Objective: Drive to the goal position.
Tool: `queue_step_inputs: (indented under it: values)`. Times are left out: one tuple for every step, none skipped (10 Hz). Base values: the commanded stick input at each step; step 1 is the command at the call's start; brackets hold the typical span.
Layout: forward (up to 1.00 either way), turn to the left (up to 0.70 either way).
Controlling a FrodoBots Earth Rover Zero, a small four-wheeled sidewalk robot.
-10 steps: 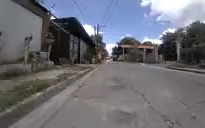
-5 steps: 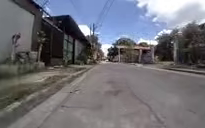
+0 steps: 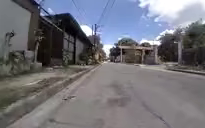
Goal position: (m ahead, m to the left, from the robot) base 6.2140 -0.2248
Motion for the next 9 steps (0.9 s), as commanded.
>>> queue_step_inputs:
  values:
    - [0.70, 0.00]
    - [0.70, -0.06]
    - [0.70, -0.26]
    - [0.70, -0.35]
    - [0.70, -0.35]
    - [0.70, -0.35]
    - [0.70, -0.35]
    - [0.70, -0.35]
    - [0.70, -0.35]
